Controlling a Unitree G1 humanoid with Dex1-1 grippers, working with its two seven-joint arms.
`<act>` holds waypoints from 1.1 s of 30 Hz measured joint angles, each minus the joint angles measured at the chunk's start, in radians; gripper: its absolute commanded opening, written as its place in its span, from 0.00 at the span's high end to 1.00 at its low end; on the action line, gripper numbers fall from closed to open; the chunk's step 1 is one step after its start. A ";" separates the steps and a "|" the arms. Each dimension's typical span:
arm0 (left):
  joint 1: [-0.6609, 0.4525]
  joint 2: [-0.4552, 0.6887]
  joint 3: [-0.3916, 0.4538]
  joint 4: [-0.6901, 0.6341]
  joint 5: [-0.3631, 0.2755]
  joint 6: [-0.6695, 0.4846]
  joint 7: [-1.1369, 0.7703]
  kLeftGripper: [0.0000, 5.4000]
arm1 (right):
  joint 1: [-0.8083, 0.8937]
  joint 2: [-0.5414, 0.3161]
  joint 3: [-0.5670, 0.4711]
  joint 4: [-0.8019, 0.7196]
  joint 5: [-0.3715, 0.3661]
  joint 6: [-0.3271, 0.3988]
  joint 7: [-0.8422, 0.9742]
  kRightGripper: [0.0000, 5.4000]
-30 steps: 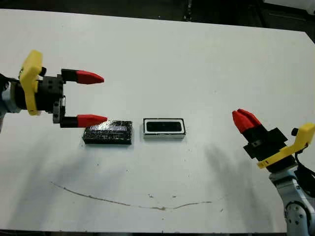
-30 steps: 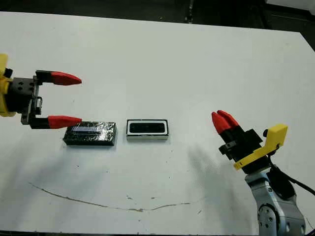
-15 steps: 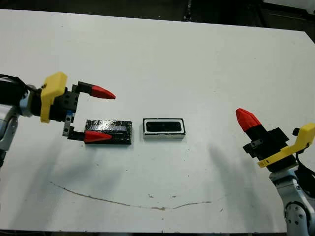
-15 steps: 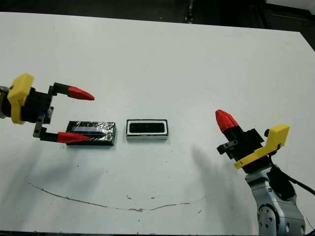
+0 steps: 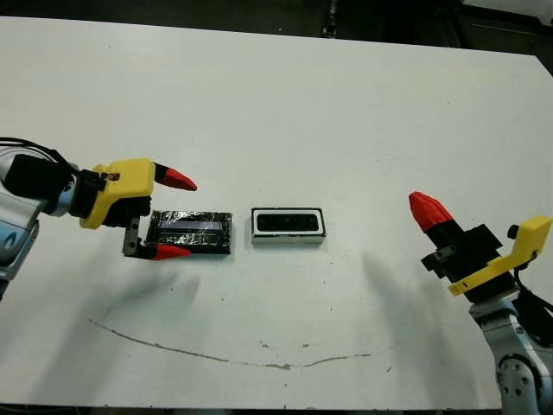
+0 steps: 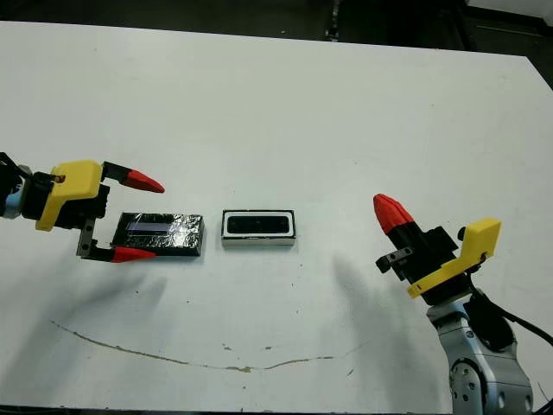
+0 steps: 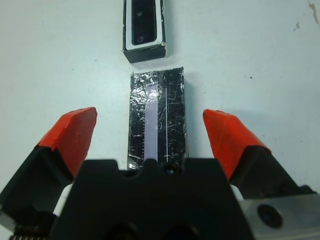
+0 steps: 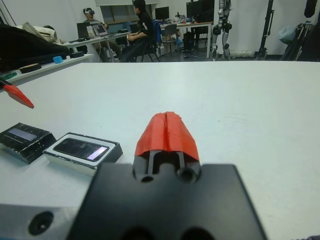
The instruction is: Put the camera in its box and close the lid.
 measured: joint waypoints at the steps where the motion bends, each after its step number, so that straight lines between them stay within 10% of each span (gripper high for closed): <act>1: 0.000 0.000 -0.003 -0.003 0.003 0.002 0.002 0.00 | 0.000 0.000 0.001 0.000 0.000 0.000 0.000 1.00; 33: -0.033 -0.103 -0.019 0.341 -0.056 -0.094 -0.125 0.00 | 0.009 -0.001 0.011 0.002 0.004 -0.015 0.014 1.00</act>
